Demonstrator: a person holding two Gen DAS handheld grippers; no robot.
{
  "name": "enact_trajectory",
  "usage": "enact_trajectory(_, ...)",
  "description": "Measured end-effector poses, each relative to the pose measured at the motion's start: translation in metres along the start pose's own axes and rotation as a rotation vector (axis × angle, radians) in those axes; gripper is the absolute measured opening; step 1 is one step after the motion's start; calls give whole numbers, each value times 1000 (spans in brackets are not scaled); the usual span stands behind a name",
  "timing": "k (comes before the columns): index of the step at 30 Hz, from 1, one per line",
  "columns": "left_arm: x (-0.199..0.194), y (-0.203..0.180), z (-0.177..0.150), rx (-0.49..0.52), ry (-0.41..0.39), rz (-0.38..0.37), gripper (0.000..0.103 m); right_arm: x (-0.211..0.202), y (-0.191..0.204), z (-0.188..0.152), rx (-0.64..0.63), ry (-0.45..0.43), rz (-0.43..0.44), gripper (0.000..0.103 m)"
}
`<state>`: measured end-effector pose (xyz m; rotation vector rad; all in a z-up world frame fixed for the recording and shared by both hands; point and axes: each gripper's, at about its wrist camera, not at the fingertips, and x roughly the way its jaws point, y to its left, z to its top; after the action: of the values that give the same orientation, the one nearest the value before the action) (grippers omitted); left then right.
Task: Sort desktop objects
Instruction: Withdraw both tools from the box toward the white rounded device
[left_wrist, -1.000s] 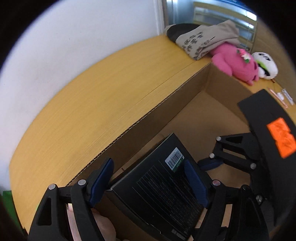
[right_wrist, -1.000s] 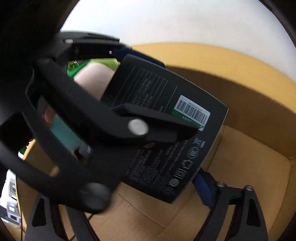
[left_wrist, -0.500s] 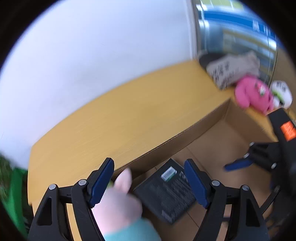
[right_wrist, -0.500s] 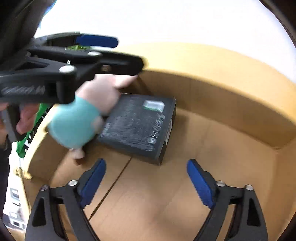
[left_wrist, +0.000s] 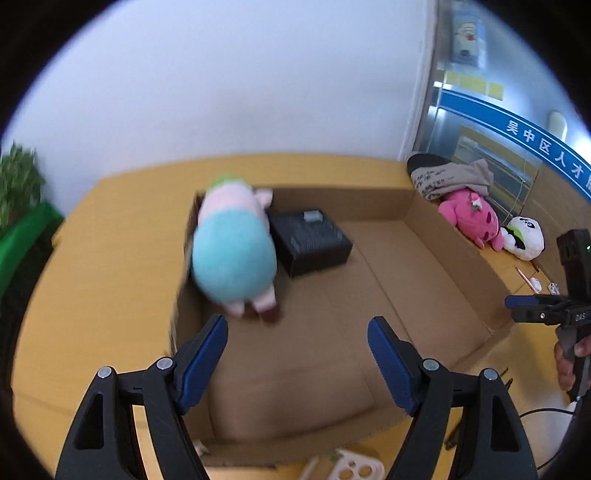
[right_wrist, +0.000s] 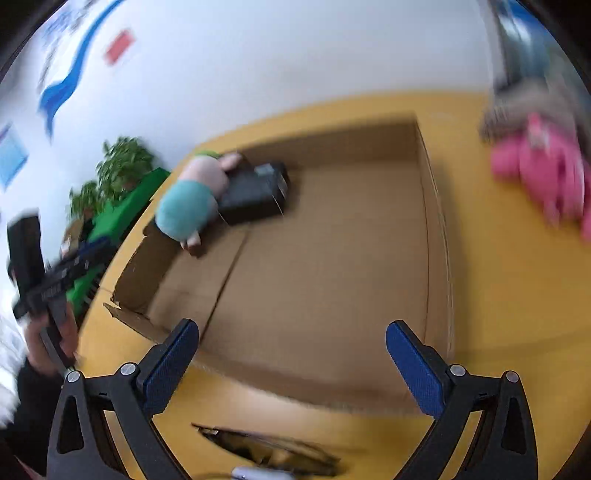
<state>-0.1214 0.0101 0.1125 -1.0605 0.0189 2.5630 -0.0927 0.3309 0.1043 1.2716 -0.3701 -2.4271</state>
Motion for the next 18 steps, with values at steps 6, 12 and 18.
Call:
enact_trajectory(6, 29, 17, -47, -179, 106, 0, 73, 4, -7, -16, -25, 5, -56, 102)
enact_trajectory(12, 23, 7, -70, -145, 130, 7, 64, 17, -12, -23, -57, -14, -76, 102)
enact_trajectory(18, -29, 5, -60, -149, -55, 141, 68, -12, 12, -37, -104, -5, -164, 102)
